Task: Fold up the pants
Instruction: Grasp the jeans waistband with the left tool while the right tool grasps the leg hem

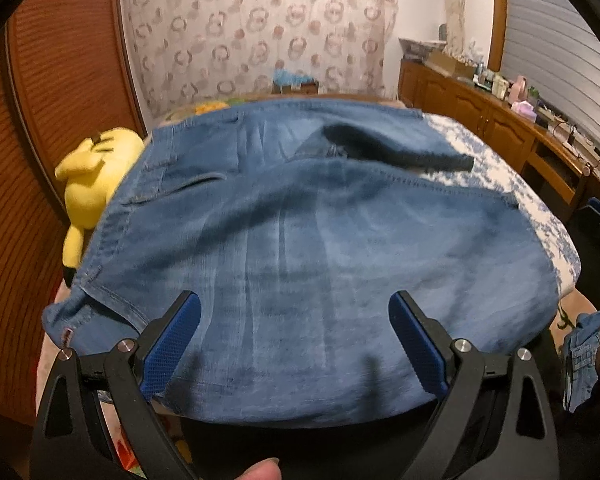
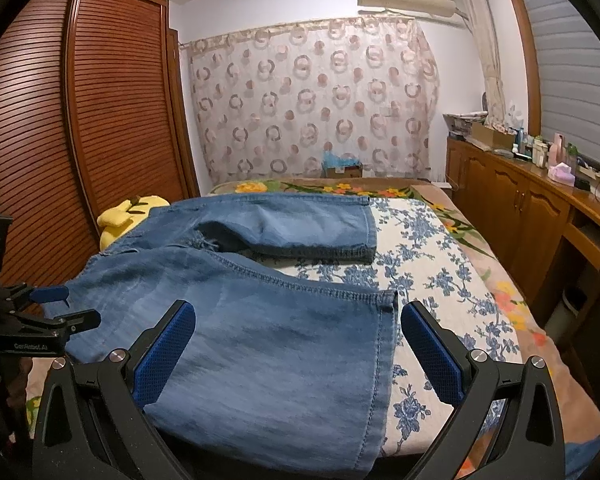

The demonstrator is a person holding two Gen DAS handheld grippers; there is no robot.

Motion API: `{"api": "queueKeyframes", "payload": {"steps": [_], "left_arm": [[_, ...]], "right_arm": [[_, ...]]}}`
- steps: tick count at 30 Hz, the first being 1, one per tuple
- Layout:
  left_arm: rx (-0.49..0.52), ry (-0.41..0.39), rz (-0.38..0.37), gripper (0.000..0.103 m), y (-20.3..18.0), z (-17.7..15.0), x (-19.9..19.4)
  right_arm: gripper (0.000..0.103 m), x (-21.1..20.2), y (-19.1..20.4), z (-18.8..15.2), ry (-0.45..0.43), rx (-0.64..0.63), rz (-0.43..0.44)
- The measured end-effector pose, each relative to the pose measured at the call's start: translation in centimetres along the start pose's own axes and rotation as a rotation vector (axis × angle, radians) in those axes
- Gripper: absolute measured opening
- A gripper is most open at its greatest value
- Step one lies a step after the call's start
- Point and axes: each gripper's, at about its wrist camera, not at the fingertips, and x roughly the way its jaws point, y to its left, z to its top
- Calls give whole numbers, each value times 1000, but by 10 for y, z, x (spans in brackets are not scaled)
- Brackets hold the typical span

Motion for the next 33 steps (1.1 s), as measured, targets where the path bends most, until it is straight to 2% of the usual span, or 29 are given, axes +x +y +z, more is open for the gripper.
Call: {"api": "queueKeyframes", "payload": {"steps": [7,16,22,29,33], "left_arm": [[-47,7,3,96,27,-5,5],[-114,-21,37,96,81,-11,-4],[-192,-43,67,96,122,-14,-6],[-239,-38,91,95,154,-22,2],[-256,-32,142,90,169,-27,5]], "right_arm": [[102,9,-3,-4,75,-6,-11],[98,8,-6,-8,160,-18,-36],[94,-5,-6,-9,182,-16,-51],[88,-10,-9,-13,199,-8,-45],[83,-8,-14,-14,221,-1,-30]]}}
